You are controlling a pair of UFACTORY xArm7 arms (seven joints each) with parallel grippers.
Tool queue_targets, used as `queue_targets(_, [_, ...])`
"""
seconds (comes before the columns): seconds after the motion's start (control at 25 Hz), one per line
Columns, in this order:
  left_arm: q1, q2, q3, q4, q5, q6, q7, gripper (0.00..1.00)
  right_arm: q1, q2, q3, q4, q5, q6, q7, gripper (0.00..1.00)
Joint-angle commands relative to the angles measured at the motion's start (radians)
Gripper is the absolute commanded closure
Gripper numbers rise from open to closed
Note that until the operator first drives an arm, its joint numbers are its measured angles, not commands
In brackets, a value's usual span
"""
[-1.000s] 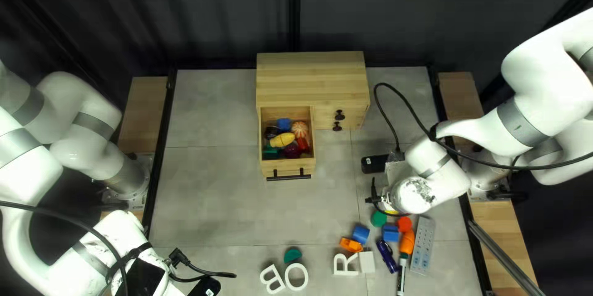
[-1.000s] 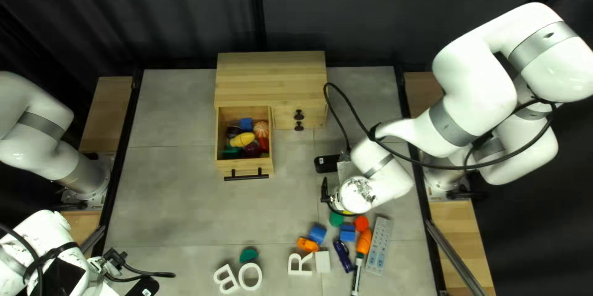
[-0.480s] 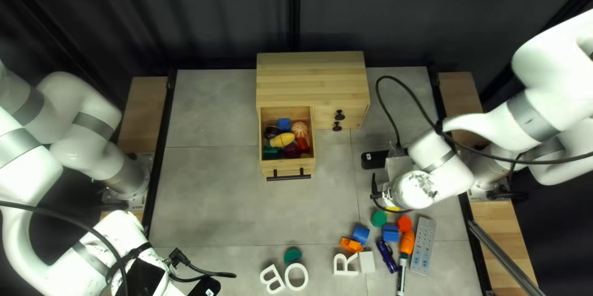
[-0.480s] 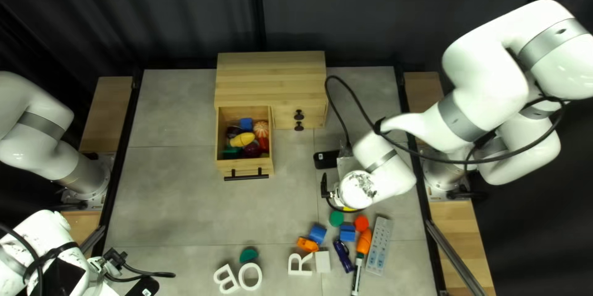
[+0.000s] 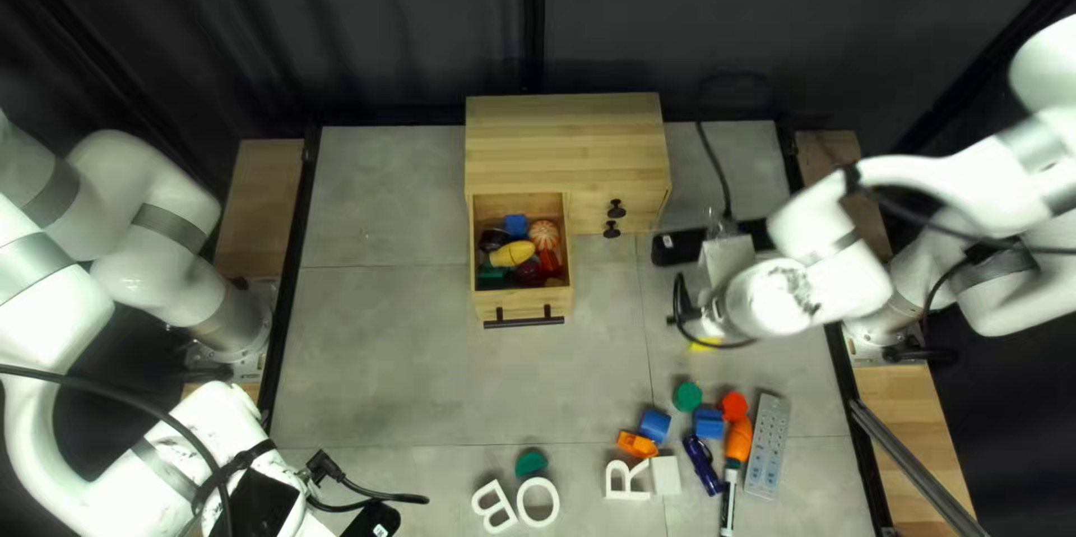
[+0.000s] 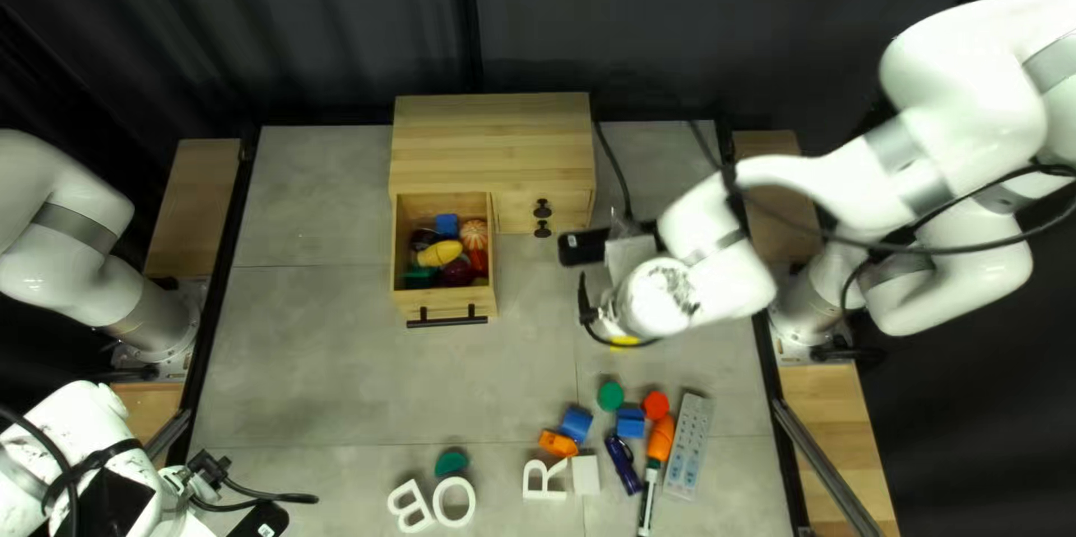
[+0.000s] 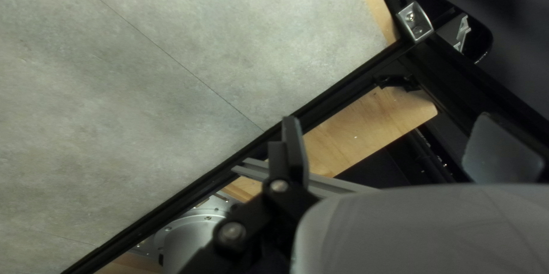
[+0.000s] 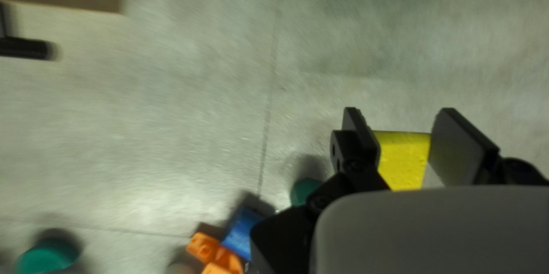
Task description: Open drawers and place objects into drawer and close
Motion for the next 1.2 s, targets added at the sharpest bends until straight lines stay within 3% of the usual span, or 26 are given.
queue_targets(0.04, [0.000, 0.000, 0.000, 0.000, 0.000, 0.000, 0.000, 0.00, -0.027, 0.128, -0.054, 0.187, -0.023, -0.001, -0.206, 0.96])
queue_targets(0.12, [0.000, 0.000, 0.000, 0.000, 0.000, 0.000, 0.000, 0.00, -0.039, 0.162, -0.086, 0.238, -0.013, -0.051, -0.355, 0.96])
queue_targets(0.4, [0.000, 0.000, 0.000, 0.000, 0.000, 0.000, 0.000, 0.00, -0.069, 0.223, -0.158, 0.226, 0.076, -0.308, -0.854, 0.98])
queue_targets(0.6, [0.000, 0.000, 0.000, 0.000, 0.000, 0.000, 0.000, 0.00, -0.075, 0.306, -0.151, 0.268, 0.148, -0.388, -1.110, 0.98])
queue_targets(0.76, [0.000, 0.000, 0.000, 0.000, 0.000, 0.000, 0.000, 0.00, -0.082, 0.342, -0.150, 0.296, 0.177, -0.400, -1.220, 0.97])
queue_targets(0.8, [0.000, 0.000, 0.000, 0.000, 0.000, 0.000, 0.000, 0.00, -0.084, 0.353, -0.150, 0.305, 0.183, -0.400, -1.239, 0.84])
queue_targets(0.84, [0.000, 0.000, 0.000, 0.000, 0.000, 0.000, 0.000, 0.00, -0.085, 0.361, -0.150, 0.311, 0.185, -0.400, -1.244, 0.15])
queue_targets(0.88, [0.000, 0.000, 0.000, 0.000, 0.000, 0.000, 0.000, 0.00, -0.087, 0.374, -0.151, 0.323, 0.189, -0.396, -1.251, 0.00])
queue_targets(1.04, [0.000, 0.000, 0.000, 0.000, 0.000, 0.000, 0.000, 0.00, -0.084, 0.394, -0.154, 0.340, 0.170, -0.376, -1.223, 0.00])
queue_targets(1.2, [0.000, 0.000, 0.000, 0.000, 0.000, 0.000, 0.000, 0.00, -0.054, 0.381, -0.151, 0.355, 0.074, -0.282, -1.093, 0.00])
